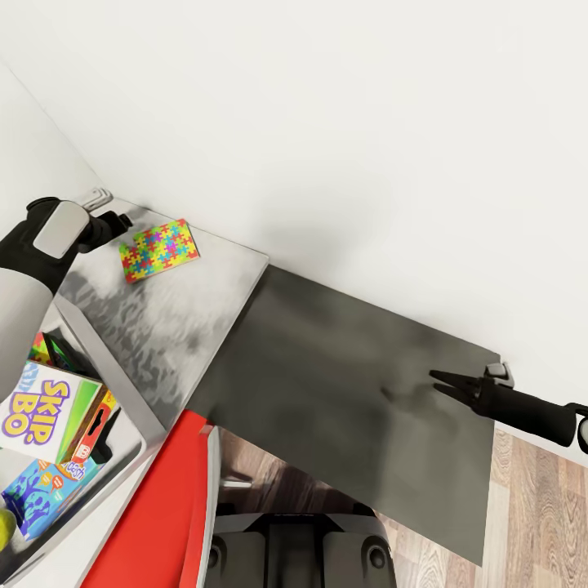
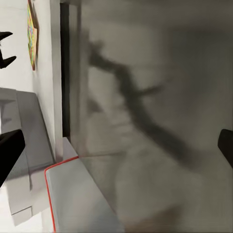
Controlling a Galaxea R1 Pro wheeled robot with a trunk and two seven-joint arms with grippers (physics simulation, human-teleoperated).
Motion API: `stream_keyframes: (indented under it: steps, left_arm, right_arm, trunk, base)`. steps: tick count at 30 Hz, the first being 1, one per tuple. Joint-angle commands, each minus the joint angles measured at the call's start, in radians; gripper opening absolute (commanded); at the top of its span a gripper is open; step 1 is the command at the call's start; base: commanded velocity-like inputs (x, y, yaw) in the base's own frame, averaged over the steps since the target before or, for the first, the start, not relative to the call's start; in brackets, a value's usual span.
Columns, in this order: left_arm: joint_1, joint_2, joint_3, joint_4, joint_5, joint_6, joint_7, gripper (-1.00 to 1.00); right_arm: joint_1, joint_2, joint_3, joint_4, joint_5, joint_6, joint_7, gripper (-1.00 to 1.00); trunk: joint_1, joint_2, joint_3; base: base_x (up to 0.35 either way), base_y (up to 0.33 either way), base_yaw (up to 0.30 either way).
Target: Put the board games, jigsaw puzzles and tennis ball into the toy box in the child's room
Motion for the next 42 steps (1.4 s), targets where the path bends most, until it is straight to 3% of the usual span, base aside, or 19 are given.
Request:
stream_keyframes:
  steps: [1, 11, 21, 42]
  left_arm:
    - [-0.001, 0.002, -0.008, -0.001, 0.010, 0.001, 0.009, 1.00]
    - [-0.001, 0.004, -0.007, 0.001, 0.010, 0.000, 0.009, 1.00]
    - [-0.001, 0.026, -0.006, 0.003, 0.011, -0.002, 0.009, 1.00]
    - [-0.001, 0.046, -0.008, 0.058, 0.010, -0.004, 0.001, 1.00]
  right_arm:
    - [-0.001, 0.000, -0.001, 0.000, 0.004, 0.005, 0.010, 1.00]
    - [0.000, 0.000, -0.001, 0.000, 0.004, 0.005, 0.027, 1.00]
    - [0.000, 0.000, -0.001, 0.000, 0.004, 0.005, 0.029, 1.00]
    - [0.000, -0.001, -0.003, 0.000, 0.005, 0.005, 0.029, 1.00]
  trunk:
    - [0.001, -0.002, -0.001]
    - [0.001, -0.002, -0.001]
    - [0.001, -0.002, -0.001]
    - [0.001, -0.002, -0.001]
  base:
    - [0.000, 0.000, 0.000]
    - [0.000, 0.000, 0.000]
    - [0.000, 0.000, 0.000]
    - [0.000, 0.000, 0.000]
